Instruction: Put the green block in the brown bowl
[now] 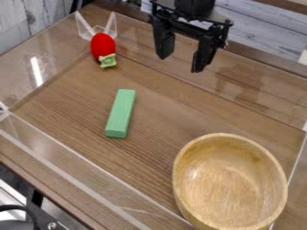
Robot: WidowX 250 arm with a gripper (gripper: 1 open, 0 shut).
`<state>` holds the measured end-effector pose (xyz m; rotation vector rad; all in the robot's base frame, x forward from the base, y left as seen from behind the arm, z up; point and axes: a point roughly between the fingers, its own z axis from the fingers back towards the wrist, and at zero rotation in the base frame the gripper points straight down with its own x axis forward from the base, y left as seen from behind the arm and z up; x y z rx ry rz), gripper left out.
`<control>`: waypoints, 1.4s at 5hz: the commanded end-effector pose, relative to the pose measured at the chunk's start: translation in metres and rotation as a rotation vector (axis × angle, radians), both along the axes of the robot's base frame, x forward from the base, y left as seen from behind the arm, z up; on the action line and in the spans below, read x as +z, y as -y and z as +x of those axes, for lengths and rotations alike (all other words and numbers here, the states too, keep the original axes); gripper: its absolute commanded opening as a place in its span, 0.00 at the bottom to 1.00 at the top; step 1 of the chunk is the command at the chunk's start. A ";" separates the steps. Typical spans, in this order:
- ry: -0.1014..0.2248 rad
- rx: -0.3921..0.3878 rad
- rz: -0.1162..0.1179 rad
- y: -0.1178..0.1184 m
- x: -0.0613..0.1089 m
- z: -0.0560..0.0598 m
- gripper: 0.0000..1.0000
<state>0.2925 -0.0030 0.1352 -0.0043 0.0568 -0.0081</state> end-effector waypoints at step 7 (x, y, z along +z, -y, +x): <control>0.096 0.374 0.013 -0.074 -0.073 -0.026 1.00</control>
